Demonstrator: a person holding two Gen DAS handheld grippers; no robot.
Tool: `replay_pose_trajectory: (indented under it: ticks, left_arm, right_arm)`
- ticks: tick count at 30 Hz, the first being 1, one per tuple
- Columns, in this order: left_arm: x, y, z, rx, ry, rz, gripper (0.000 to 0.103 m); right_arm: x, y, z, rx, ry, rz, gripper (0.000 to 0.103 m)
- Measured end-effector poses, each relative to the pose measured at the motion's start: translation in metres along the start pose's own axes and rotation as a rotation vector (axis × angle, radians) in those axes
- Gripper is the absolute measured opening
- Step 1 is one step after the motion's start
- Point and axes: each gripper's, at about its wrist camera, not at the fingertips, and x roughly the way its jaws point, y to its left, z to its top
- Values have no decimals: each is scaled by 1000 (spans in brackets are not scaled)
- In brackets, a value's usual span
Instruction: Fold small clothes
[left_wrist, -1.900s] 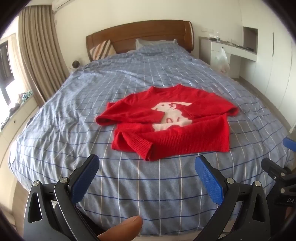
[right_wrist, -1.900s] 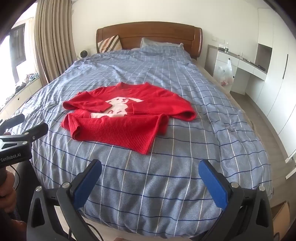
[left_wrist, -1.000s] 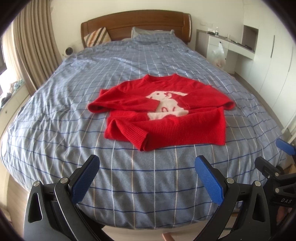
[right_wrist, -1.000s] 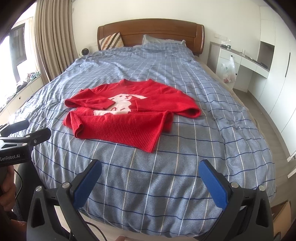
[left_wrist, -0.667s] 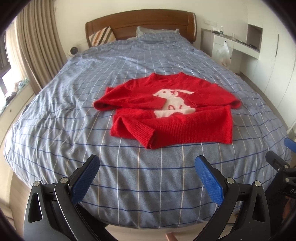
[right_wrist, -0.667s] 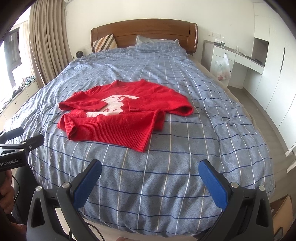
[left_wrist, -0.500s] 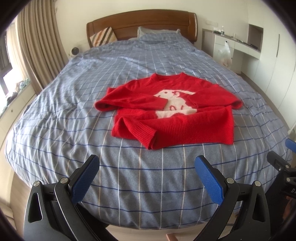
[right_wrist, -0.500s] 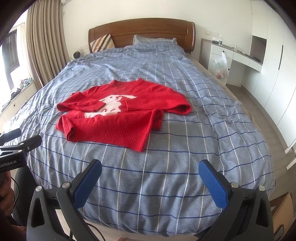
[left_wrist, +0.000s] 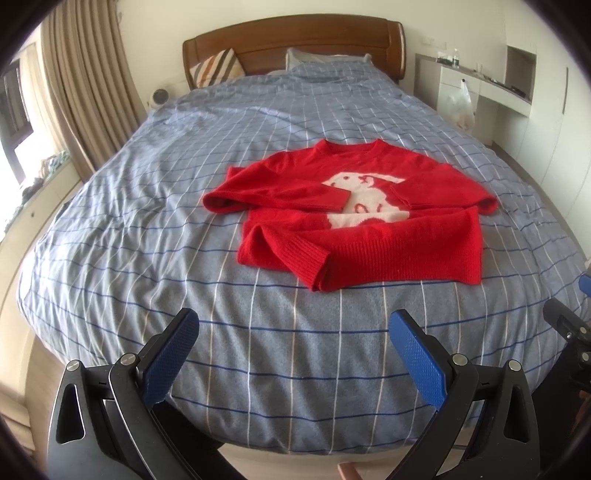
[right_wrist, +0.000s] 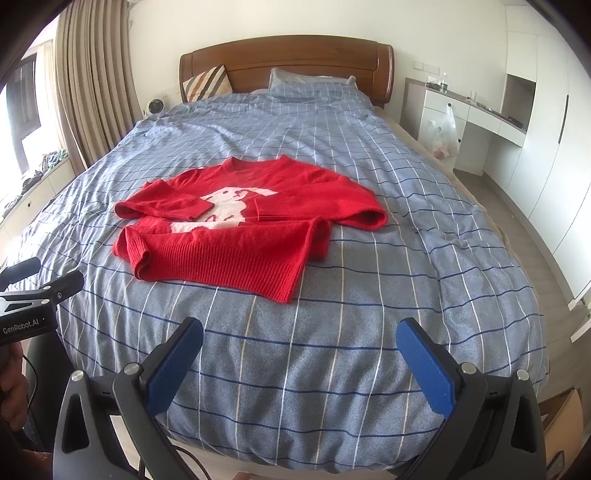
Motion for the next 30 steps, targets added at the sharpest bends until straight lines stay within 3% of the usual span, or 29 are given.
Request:
replay_pose_trajectory:
  ticks: [6, 11, 21, 26, 30]
  left_arm:
    - [-4, 3, -3, -35, -6, -139, 103]
    - [-10, -13, -1, 34, -36, -67, 103]
    - [-15, -25, 1, 73, -56, -60, 103]
    - [-14, -13, 2, 15, -53, -81, 103]
    - [-13, -3, 3, -21, -65, -55, 103]
  right_arm:
    - [-6, -3, -2, 32, -12, 62, 103]
    - [-5, -7, -5, 56, -11, 101, 103]
    - [-12, 5, -8, 10, -37, 133, 103]
    - [-18, 1, -6, 37, -83, 199, 103]
    - [-26, -5, -1, 25, -156, 182, 103]
